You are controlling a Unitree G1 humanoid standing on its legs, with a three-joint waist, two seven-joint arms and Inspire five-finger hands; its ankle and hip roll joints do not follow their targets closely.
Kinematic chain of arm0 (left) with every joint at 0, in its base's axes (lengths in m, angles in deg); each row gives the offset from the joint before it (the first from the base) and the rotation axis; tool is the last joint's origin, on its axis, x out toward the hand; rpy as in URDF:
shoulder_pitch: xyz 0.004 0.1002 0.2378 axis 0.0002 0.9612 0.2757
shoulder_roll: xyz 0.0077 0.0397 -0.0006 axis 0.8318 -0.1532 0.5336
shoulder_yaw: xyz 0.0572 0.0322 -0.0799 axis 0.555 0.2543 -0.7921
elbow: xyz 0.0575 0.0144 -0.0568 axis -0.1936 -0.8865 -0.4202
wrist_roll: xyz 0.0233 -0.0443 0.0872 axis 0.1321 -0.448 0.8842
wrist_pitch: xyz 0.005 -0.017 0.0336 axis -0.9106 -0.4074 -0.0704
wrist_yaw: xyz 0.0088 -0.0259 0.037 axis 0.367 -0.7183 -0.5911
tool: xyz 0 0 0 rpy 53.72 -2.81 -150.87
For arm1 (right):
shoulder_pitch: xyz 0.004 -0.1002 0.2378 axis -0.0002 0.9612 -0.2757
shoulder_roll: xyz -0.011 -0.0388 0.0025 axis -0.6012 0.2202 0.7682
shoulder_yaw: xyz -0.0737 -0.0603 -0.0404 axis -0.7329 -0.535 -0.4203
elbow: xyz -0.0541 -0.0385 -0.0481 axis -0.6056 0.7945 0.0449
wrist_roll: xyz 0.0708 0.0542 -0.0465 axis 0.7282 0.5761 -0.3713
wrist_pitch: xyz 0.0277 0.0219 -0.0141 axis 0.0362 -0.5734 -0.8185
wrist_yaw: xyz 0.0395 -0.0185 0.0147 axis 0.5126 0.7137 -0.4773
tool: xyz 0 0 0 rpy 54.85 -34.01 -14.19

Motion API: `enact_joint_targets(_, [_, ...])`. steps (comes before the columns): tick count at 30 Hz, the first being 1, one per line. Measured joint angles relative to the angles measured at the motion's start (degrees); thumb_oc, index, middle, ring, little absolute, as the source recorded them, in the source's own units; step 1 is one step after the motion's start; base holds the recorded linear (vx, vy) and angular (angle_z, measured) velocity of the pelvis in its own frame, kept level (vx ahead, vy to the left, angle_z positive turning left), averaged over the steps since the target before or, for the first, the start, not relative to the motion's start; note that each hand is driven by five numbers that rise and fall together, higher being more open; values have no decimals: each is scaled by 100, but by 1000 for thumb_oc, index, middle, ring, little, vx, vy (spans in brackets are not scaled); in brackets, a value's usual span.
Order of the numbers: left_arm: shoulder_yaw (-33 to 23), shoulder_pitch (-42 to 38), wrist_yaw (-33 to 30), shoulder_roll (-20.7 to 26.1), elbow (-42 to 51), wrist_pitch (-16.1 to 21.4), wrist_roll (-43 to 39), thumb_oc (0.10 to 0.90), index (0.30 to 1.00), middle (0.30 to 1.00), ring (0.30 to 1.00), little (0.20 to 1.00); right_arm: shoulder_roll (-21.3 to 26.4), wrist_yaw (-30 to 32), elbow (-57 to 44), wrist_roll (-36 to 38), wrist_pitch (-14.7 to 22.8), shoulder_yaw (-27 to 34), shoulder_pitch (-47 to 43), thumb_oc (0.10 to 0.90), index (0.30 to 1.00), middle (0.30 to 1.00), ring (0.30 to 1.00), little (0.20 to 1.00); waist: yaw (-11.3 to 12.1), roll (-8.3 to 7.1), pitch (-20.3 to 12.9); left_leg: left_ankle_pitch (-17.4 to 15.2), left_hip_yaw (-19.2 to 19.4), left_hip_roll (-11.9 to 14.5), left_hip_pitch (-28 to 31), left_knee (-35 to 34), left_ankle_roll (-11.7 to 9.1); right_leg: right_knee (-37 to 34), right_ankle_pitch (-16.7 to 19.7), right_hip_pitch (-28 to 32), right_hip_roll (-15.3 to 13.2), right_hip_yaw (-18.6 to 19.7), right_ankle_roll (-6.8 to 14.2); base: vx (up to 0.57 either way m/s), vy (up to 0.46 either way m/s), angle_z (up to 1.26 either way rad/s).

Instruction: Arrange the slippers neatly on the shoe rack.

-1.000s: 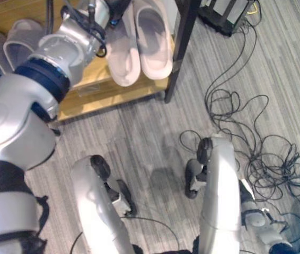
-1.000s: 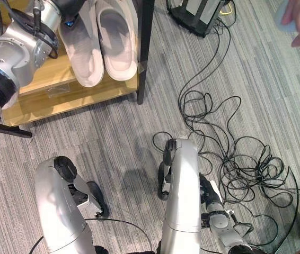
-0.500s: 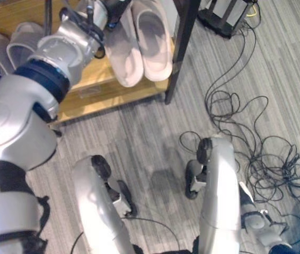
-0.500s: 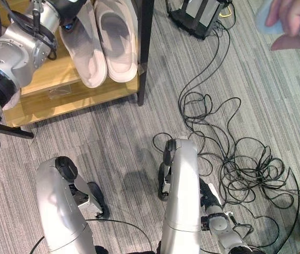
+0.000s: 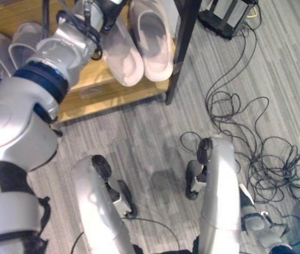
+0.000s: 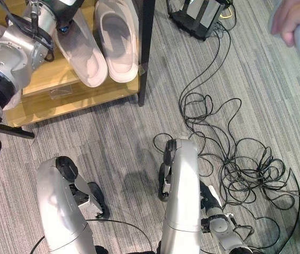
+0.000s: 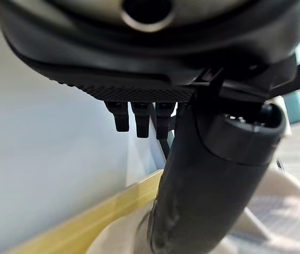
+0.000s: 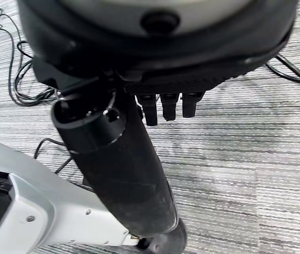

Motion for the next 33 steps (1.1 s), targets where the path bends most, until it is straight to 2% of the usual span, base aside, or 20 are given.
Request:
enact_joint_targets(12, [-48,212,4,-71,231,-4,-227,800,900,900,900,900,-132,17,140,-275,-69,-6,-23,800,900,900,900,900,5,1,-1,0,4,-37,0,29,0,59,-39,0,-28,45,11,0,-4,1])
enact_joint_targets(23, [-50,443,13,-212,694,-94,267,800,900,900,900,900,-130,65,121,-434,-92,-7,-42,800,900,900,900,900,12,2,-1,1,7,-107,10,47,-2,152,-120,-1,-69,88,24,-2,-7,3])
enact_joint_targets(33, [-49,443,133,-184,870,-91,266,800,900,900,900,900,-134,68,123,-558,-131,-6,-40,800,900,900,900,900,33,4,-1,1,14,-135,40,58,-5,210,-155,-2,-77,119,20,0,0,0])
